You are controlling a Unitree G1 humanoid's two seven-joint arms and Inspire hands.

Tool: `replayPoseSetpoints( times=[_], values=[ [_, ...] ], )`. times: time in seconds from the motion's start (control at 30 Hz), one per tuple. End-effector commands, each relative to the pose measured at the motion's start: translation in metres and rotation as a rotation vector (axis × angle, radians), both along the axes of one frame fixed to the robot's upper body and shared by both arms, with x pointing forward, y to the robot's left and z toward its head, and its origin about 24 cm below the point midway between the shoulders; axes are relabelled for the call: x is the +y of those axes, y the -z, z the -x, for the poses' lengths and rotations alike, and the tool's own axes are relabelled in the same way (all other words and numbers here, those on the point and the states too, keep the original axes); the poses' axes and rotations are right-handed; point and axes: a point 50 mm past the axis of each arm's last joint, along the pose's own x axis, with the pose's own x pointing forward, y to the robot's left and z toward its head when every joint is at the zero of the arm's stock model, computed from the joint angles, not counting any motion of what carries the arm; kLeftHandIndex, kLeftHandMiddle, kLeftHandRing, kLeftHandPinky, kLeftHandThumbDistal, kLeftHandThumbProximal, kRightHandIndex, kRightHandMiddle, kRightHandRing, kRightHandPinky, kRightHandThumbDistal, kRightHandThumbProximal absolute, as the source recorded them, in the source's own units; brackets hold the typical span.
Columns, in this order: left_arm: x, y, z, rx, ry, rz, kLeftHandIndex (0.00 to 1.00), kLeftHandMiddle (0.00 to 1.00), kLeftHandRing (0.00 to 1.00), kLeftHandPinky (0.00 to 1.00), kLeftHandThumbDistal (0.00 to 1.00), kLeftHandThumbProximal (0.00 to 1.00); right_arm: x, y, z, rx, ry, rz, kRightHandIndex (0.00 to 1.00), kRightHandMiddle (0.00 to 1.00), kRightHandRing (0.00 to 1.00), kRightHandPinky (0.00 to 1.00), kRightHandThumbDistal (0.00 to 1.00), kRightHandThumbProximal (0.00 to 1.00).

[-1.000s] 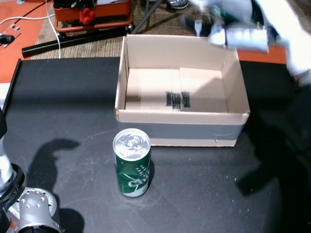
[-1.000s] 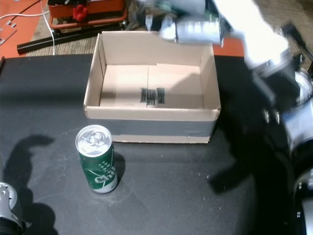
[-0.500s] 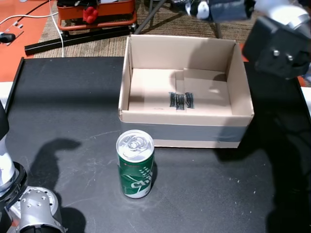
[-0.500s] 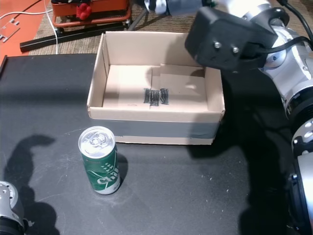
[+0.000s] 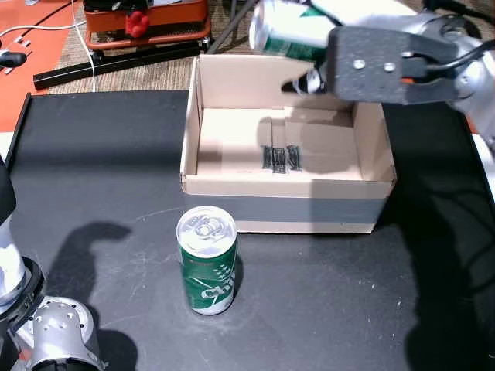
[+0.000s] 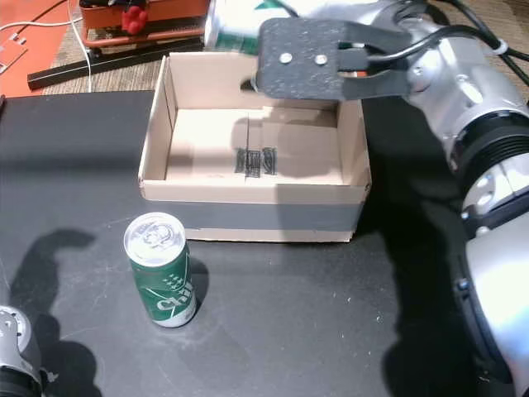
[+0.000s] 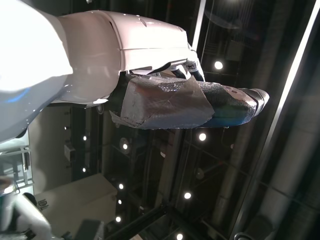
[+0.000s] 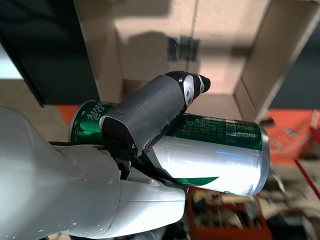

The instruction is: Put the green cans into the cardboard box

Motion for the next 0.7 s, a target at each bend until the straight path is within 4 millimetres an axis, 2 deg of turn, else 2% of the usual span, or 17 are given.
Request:
replayPoseSetpoints(
  times=[0.0, 0.1, 0.17, 0.2, 0.27, 0.3, 0.37, 0.4, 0.47, 0.5, 0.57, 0.67],
  values=[
    [-0.008, 0.005, 0.002, 0.013, 0.002, 0.025, 0.52, 0.66, 0.86, 0.81, 0.7, 0.96, 0.006, -0.019, -0.003, -0.039, -0.012, 0.016, 0.21, 0.27, 0.31, 0.16, 0.58, 0.0],
    [-0.009, 0.005, 0.002, 0.013, 0.008, 0.019, 0.52, 0.66, 0.87, 0.82, 0.67, 0.94, 0.004, -0.016, -0.003, -0.013, 0.007, 0.035, 0.19, 0.25, 0.31, 0.14, 0.57, 0.0],
    [-0.01, 0.006, 0.002, 0.014, 0.018, 0.014, 0.52, 0.66, 0.86, 0.81, 0.67, 0.93, 0.002, -0.014, -0.003, -0.003, 0.019, 0.047, 0.22, 0.29, 0.33, 0.15, 0.57, 0.0],
    [-0.011, 0.006, 0.002, 0.015, 0.021, 0.012, 0.52, 0.66, 0.86, 0.81, 0.66, 0.92, 0.002, -0.014, -0.004, -0.003, 0.026, 0.059, 0.3, 0.33, 0.36, 0.15, 0.56, 0.0],
    [-0.013, 0.006, 0.002, 0.015, 0.025, 0.008, 0.52, 0.66, 0.86, 0.81, 0.65, 0.92, 0.0, -0.015, -0.004, -0.009, 0.038, 0.072, 0.34, 0.37, 0.38, 0.16, 0.56, 0.0],
    [-0.014, 0.006, 0.002, 0.014, 0.024, 0.007, 0.52, 0.66, 0.86, 0.81, 0.64, 0.92, 0.0, -0.015, -0.004, -0.012, 0.042, 0.08, 0.49, 0.49, 0.41, 0.19, 0.56, 0.0],
    [-0.014, 0.005, 0.002, 0.012, 0.025, 0.009, 0.52, 0.66, 0.86, 0.82, 0.63, 0.91, 0.001, -0.014, -0.004, -0.011, 0.042, 0.09, 0.55, 0.47, 0.4, 0.2, 0.56, 0.0],
    [-0.015, 0.005, 0.002, 0.01, 0.025, 0.01, 0.52, 0.66, 0.86, 0.82, 0.63, 0.9, 0.002, -0.014, -0.004, -0.008, 0.04, 0.091, 0.5, 0.45, 0.39, 0.19, 0.55, 0.0],
    [-0.015, 0.005, 0.002, 0.009, 0.021, 0.016, 0.51, 0.66, 0.86, 0.82, 0.63, 0.92, 0.004, -0.011, -0.004, 0.006, 0.034, 0.081, 0.32, 0.32, 0.3, 0.14, 0.54, 0.0],
    [-0.015, 0.005, 0.002, 0.009, 0.02, 0.018, 0.51, 0.66, 0.85, 0.82, 0.63, 0.92, 0.004, -0.01, -0.003, 0.013, 0.032, 0.078, 0.29, 0.29, 0.28, 0.13, 0.53, 0.0],
    [-0.016, 0.005, 0.002, 0.008, 0.013, 0.019, 0.51, 0.66, 0.85, 0.81, 0.61, 0.93, 0.005, -0.008, -0.003, 0.021, 0.027, 0.08, 0.3, 0.3, 0.28, 0.11, 0.52, 0.0],
    [-0.016, 0.004, 0.002, 0.0, 0.021, 0.012, 0.52, 0.67, 0.86, 0.83, 0.6, 0.91, 0.007, -0.006, -0.003, 0.022, 0.02, 0.089, 0.33, 0.33, 0.31, 0.13, 0.52, 0.0]
  ],
)
